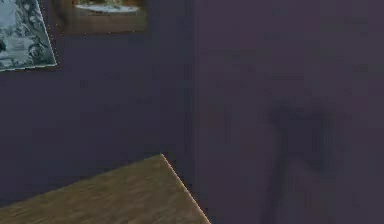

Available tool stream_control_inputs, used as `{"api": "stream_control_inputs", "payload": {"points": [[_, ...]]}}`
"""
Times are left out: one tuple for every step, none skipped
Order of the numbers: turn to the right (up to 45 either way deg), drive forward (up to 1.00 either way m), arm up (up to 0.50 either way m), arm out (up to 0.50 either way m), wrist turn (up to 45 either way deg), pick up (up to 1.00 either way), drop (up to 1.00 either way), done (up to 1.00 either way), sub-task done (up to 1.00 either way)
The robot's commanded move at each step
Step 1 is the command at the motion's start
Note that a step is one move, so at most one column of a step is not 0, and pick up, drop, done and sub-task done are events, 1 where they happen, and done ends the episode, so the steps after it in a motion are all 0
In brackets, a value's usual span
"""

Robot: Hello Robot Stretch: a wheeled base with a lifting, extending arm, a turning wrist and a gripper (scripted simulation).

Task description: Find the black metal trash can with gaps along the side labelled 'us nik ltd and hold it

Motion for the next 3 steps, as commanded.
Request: {"api": "stream_control_inputs", "payload": {"points": [[-45.0,0.00,0.00,0.00,0.0,0.00,0.00,0.00,0.00],[-45.0,0.00,0.00,0.00,0.0,0.00,0.00,0.00,0.00],[-45.0,0.00,0.00,0.00,0.0,0.00,0.00,0.00,0.00]]}}
